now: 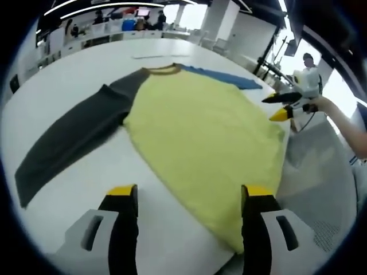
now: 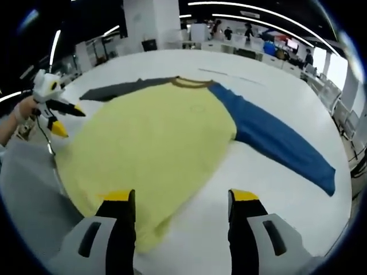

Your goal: Fold the garment on the visible template until the final outline fits inside the template.

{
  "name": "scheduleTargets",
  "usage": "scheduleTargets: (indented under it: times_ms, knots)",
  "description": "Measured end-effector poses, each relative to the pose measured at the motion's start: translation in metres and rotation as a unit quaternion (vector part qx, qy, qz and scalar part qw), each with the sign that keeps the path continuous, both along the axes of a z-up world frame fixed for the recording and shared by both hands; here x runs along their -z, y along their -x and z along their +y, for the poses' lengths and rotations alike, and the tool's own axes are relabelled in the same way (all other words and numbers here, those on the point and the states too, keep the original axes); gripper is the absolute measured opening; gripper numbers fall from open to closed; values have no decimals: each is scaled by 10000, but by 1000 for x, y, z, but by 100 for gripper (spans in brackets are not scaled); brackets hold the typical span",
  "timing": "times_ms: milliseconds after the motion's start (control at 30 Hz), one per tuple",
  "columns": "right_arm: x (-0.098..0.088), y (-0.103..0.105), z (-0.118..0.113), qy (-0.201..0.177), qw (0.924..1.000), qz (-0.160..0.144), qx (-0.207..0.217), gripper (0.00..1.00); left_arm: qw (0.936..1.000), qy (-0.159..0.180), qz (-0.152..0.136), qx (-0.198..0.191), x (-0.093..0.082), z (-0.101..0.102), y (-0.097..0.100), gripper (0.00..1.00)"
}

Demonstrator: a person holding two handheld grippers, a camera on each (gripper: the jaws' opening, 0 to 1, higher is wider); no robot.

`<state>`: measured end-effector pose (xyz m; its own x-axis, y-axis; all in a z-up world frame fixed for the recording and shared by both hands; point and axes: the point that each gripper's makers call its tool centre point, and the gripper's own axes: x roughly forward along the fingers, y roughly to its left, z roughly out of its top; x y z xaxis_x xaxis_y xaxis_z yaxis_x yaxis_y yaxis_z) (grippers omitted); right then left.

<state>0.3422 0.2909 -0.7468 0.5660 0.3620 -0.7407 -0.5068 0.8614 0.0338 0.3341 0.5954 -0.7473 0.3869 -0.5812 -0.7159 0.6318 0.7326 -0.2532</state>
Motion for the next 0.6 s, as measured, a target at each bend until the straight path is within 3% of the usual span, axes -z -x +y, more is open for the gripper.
scheduleTargets:
  times_ms: [433,600]
  knots:
    - [8,-5,-4,52,9999,-8,108,52,9999,-93,85,-60,10,0,0,53]
    - [11,-6,-1,26,10000,10,93,50,9997,-228,-4,-30,12,1,-3,48]
